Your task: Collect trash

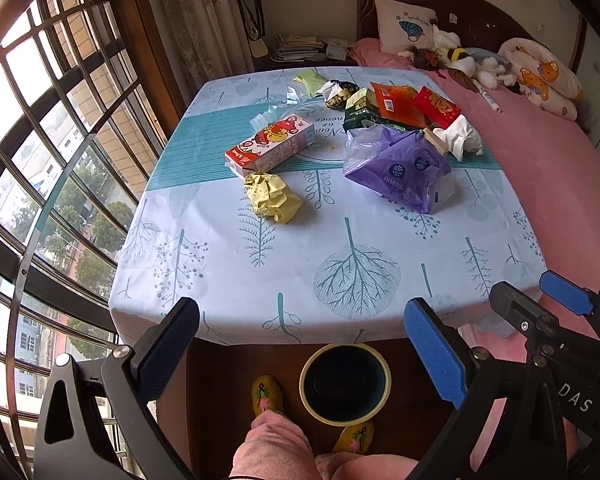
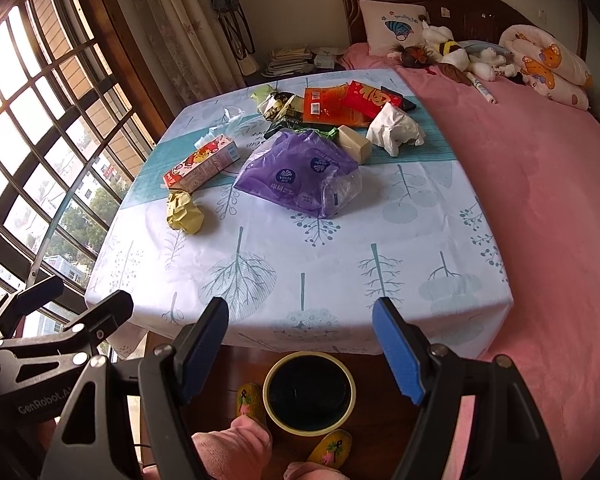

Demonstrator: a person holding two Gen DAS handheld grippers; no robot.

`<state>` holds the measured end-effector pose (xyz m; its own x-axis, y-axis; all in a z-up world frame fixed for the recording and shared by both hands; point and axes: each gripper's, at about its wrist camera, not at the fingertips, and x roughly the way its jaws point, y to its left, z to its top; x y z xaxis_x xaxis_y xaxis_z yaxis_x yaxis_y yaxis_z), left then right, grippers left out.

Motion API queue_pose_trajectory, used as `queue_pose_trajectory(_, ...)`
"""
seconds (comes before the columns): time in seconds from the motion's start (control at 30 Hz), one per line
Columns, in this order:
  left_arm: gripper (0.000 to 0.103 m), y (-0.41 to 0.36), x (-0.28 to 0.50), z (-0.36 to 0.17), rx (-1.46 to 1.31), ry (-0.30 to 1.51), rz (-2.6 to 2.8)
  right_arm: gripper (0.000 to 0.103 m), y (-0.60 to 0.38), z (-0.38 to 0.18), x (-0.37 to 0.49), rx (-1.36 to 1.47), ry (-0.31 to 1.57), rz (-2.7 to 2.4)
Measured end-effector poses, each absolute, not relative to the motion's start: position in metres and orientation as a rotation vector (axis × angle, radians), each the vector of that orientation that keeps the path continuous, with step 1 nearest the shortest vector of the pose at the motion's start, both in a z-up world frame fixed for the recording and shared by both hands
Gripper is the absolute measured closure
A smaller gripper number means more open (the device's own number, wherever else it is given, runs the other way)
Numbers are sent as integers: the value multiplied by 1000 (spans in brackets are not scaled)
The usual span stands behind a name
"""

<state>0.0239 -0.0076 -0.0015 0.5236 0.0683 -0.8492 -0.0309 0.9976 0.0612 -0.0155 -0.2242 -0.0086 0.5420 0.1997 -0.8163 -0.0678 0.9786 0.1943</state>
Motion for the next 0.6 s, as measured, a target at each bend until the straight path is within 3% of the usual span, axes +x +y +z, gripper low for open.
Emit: queue_pose_trajectory(0.6,2,32,120,-5,70,1054,-46,28,-194,-6,43,194,988,45)
